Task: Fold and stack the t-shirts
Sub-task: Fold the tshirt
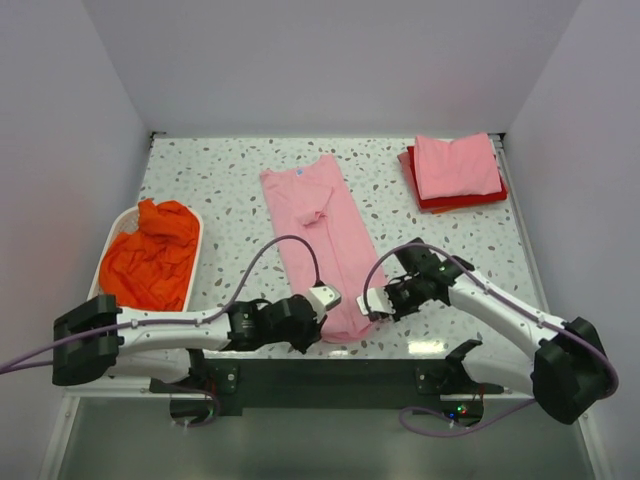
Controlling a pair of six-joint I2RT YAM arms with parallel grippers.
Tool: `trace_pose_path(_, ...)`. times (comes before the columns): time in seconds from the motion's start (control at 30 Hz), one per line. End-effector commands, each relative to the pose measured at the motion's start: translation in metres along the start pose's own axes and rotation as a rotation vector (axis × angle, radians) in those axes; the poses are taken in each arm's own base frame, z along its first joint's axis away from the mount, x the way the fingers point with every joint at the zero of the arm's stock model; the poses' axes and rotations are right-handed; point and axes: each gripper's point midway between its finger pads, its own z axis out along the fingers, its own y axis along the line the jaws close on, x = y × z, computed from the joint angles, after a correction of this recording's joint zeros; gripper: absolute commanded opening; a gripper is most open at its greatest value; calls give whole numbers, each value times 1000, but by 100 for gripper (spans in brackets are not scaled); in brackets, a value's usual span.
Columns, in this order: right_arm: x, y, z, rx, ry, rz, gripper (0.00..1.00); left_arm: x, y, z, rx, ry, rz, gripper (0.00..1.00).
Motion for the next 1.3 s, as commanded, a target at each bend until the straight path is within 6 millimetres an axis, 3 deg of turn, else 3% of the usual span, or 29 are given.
trace_pose_path(0.0, -19, -27, -14, 78, -41, 31, 0, -23, -1, -5, 41, -72, -12, 15)
trace_pose_path(0.07, -19, -42, -16, 107, -27, 51, 0, -38, 14, -9, 17, -108, -46, 15)
trace_pose_path(0.13, -25, -68, -24, 166, -26, 61, 0, -56, 26, -14, -2, -149, -73, 14)
trace_pose_path(0.2, -23, -97, -27, 201, 0, 95, 0, -80, 49, -22, -46, -204, -122, 13)
trace_pose_path(0.23, -21, -106, -26, 202, 6, 107, 0, -86, 58, -23, -61, -210, -138, 13)
trace_pose_path(0.27, -11, -118, -19, 203, 23, 150, 0, -93, 79, -25, -102, -216, -172, 13)
trace_pose_path(0.33, -12, -150, -24, 253, 23, 168, 0, -110, 99, -27, -143, -240, -196, 13)
trace_pose_path(0.43, -2, -194, -21, 314, 57, 234, 0, -116, 149, -20, -213, -232, -282, 12)
trace_pose_path(0.6, 9, -246, -17, 385, 89, 300, 0, -129, 192, -2, -220, -219, -318, 11)
trace_pose_path(0.83, 28, -286, -6, 453, 118, 377, 0, -142, 239, 14, -262, -193, -364, 11)
trace_pose_path(1.0, 32, -304, -3, 488, 120, 400, 0, -150, 254, 14, -271, -197, -363, 11)
trace_pose_path(1.07, 36, -311, -1, 514, 123, 425, 0, -141, 261, 20, -272, -152, -378, 12)
trace_pose_path(1.1, 37, -315, -1, 537, 121, 436, 0, -143, 263, 21, -274, -147, -381, 15)
trace_pose_path(1.13, 39, -320, -3, 569, 119, 455, 0, -137, 267, 26, -277, -129, -392, 27)
trace_pose_path(1.17, 42, -336, -11, 667, 114, 509, 4, -137, 272, 25, -303, -126, -403, 35)
trace_pose_path(1.2, 46, -345, -14, 725, 111, 549, 17, -144, 279, 22, -332, -138, -401, 42)
trace_pose_path(1.23, 49, -354, -20, 788, 111, 590, 39, -150, 285, 15, -371, -157, -401, 56)
trace_pose_path(1.27, 46, -369, -29, 890, 52, 691, 49, -158, 299, 4, -455, -191, -388, 64)
